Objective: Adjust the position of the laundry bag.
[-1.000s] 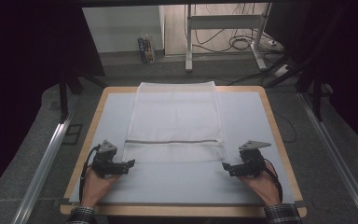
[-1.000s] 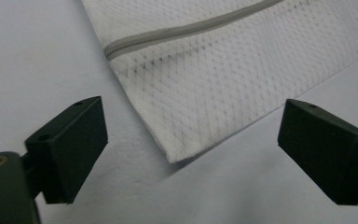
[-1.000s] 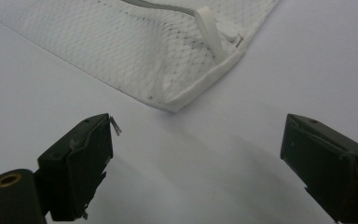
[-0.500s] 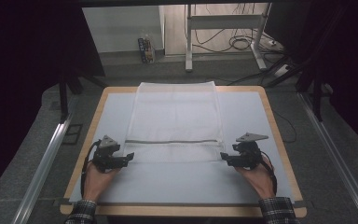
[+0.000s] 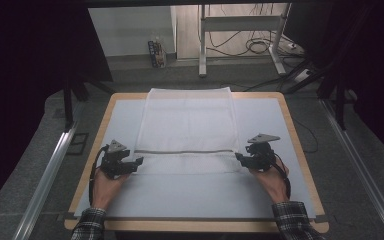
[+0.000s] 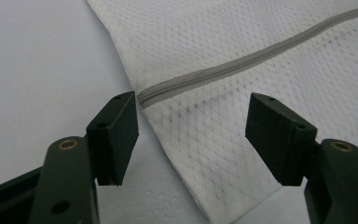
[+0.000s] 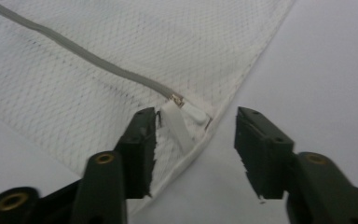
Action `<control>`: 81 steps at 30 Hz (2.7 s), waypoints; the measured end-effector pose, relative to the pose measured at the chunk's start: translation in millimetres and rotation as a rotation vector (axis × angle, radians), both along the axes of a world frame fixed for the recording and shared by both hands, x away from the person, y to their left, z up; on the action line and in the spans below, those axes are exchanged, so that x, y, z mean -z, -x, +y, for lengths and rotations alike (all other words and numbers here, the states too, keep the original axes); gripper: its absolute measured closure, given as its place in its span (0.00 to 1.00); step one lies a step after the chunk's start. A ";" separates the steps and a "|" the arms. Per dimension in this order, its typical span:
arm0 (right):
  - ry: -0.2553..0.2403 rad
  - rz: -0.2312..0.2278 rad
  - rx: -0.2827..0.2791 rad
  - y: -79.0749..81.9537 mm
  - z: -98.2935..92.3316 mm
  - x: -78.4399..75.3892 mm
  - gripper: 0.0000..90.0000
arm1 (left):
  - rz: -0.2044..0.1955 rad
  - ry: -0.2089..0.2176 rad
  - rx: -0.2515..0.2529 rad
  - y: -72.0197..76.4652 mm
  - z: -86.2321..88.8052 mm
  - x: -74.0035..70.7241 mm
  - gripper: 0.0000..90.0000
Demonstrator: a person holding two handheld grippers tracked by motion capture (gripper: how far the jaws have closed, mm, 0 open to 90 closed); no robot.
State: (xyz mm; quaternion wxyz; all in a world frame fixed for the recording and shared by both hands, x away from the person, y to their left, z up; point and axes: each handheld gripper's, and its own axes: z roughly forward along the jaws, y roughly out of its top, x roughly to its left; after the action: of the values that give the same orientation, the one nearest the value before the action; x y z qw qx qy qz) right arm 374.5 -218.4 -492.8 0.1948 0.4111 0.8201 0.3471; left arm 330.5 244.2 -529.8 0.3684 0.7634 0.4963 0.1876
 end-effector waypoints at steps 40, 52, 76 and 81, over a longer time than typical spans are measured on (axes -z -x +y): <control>0.148 0.027 -0.048 -9.3 12.6 15.2 0.97 | 0.084 -0.008 -0.016 -13.0 2.5 7.2 0.99; 0.167 0.007 -0.129 10.3 2.2 5.1 0.97 | 0.079 0.006 0.048 0.3 2.5 -0.5 0.99; 0.139 0.019 -0.156 50.7 -23.8 -7.0 0.97 | 0.101 -0.044 0.145 40.0 -18.7 -10.2 0.99; 0.137 0.030 -0.159 61.1 -29.1 -5.9 0.97 | 0.097 -0.039 0.153 46.7 -19.5 -11.7 0.98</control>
State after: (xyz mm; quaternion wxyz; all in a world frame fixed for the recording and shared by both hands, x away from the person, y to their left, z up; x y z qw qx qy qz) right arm 313.3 -247.6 -487.0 0.1818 0.3357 0.8748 0.2982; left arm 283.8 224.7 -518.2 0.3422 0.8143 0.4501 0.1313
